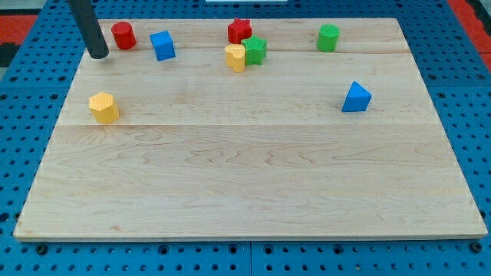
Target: Slide the blue cube towards the bottom right corner
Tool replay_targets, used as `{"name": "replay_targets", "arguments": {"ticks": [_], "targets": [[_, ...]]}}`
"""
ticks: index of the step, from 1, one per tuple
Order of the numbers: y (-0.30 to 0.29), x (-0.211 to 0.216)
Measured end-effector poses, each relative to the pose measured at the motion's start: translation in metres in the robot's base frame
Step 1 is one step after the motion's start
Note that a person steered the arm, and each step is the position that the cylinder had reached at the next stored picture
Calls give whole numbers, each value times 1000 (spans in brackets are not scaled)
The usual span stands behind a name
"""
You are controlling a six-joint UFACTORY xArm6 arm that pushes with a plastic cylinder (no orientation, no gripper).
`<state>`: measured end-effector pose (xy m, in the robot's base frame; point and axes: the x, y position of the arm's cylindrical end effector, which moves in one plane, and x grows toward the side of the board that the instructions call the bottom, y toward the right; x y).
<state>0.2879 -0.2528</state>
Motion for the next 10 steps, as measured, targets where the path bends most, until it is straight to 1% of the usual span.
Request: {"name": "replay_targets", "arguments": {"ticks": [2,3,4,5,6,7,8,9,10], "targets": [[78,8],[138,8],[162,-6],[172,-33],[144,-49],[110,-56],[100,-52],[124,-31],[134,1]]}}
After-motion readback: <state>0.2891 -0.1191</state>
